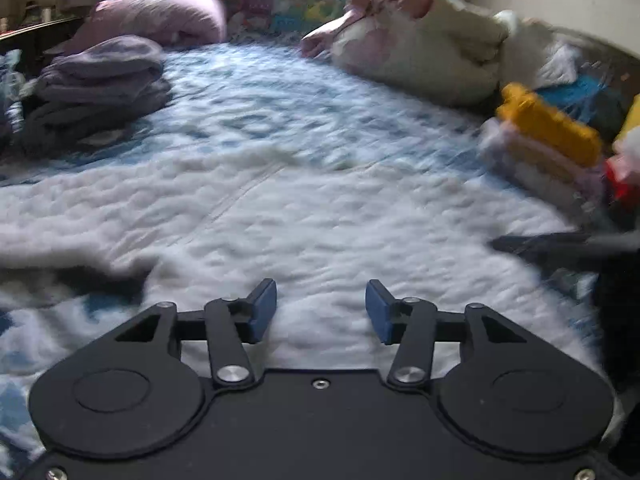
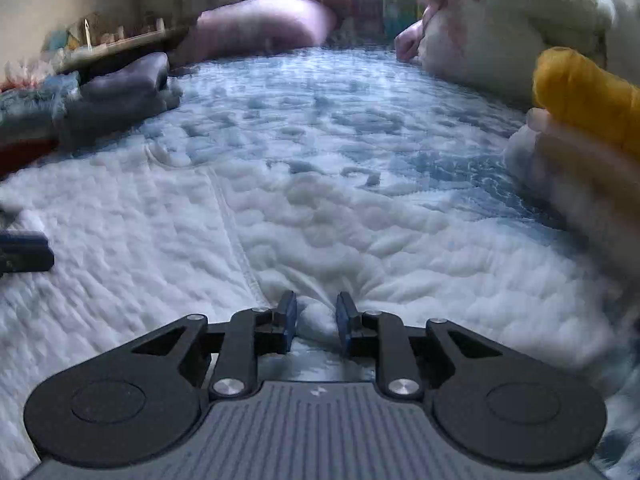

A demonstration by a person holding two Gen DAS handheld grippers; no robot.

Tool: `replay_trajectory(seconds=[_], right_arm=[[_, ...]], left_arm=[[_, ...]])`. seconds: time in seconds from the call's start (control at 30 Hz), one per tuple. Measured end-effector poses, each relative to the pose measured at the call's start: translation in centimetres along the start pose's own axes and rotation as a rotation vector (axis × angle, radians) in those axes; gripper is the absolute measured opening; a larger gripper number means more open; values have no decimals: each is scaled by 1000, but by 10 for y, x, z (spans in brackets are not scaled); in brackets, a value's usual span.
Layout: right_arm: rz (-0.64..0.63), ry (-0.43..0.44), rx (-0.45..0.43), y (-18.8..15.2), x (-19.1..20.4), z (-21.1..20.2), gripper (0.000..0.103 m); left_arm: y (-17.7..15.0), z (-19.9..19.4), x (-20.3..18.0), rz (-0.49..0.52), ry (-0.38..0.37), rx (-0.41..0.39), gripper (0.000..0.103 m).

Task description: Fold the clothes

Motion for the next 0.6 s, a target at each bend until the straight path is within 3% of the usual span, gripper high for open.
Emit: replay_trajectory(seconds=[0.07,0.17,0.27,0.33,0.37,0.4,0.43,0.47,0.6], right_arm=[[4,4,-49,1,3,-19,24],[-30,46,-116,-11,19,-51,26],[-127,101,-151,-36,52,-78,24],[-173,132,-115,-52,71,-78,23],[-167,132,-64,-60,75,-73,22],[-152,128,-5,-70,78,-66,23],[-138,124,55,-79,80,-58,23],[-132,110,55,-85,83,-63,23],[-111,100,-61,-104,93,-104,23]], left_arm=[[0,-15,12,-44,47,-60,45],[-1,-41,31,-117,58,-145,36],[-11,-45,34,-115,31,-140,35],[-15,-35,27,-58,74,-94,35],[-17,-28,24,-34,95,-61,35],[-19,-13,26,-40,109,31,35],[-21,-14,28,-48,108,28,35],[-24,-15,29,-55,106,24,35],[-39,-48,18,-43,124,-58,35]])
Point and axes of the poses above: each gripper's, at about its wrist camera, not at the fingertips, and z roughly the way its jaws point, x to its left, y to its top, the point moved 2 cm from there along z, roughly the way its jaws point, and after that the axes turned 15 degrees about x, right-handed, at the moved point
